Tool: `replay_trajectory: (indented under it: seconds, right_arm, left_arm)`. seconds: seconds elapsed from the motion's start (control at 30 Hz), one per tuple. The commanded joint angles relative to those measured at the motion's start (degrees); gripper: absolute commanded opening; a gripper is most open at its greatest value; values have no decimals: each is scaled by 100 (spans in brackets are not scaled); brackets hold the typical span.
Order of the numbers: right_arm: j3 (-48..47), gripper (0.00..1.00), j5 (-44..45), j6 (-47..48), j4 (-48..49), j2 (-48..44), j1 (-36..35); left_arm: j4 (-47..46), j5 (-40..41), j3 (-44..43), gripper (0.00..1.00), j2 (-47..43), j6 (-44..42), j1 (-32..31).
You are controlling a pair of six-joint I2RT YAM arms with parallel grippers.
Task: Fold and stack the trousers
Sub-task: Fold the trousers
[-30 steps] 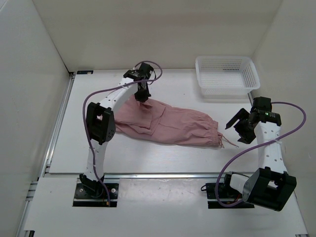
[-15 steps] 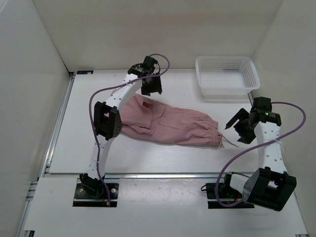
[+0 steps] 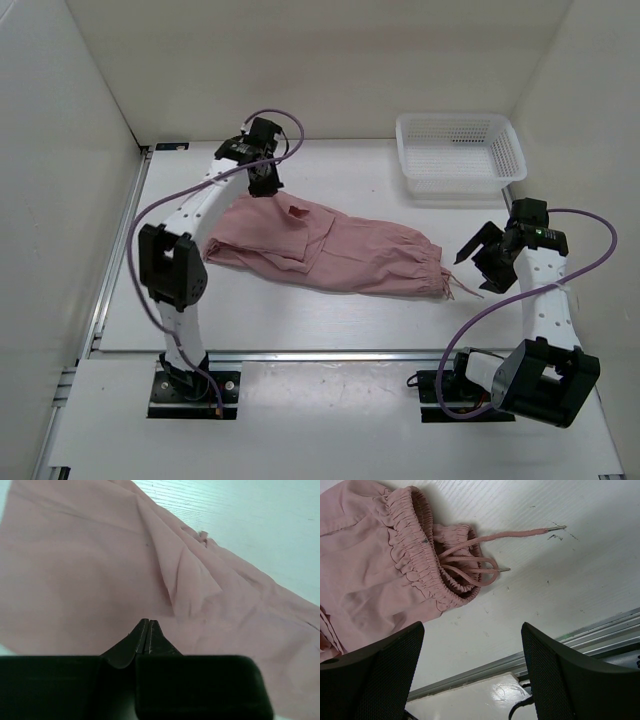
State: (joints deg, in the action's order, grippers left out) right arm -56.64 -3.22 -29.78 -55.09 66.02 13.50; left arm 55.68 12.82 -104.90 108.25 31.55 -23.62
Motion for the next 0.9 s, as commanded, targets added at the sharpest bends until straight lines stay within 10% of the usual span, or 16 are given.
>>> replay_trajectory:
  seconds: [0.0,0.33,0.57,0.7,0.73,0.87]
  right_arm:
    - [4,83,-91,69,95,-107,21]
    - [4,83,15,69,-19,-335,21]
    - [4,83,15,69,-72,-335,21]
    - [4,83,-38,16,-72,-335,21]
    - [4,83,-90,16,-20,-335,21]
    - [110,83,-152,16,33,-335,21]
  left_arm:
    - [-145,220,-196,10,890,-17,-73]
    - [-92,-735,-2621,10,2745,-263,-372]
    - [162,-782,-2177,15,2167,-570,-424]
    - [373,-728,-1833,59,1271,-808,-424]
    - [426,-676,-1754,83,965,-878,-424]
    - [646,-675,-1262,100,356,-879,-424]
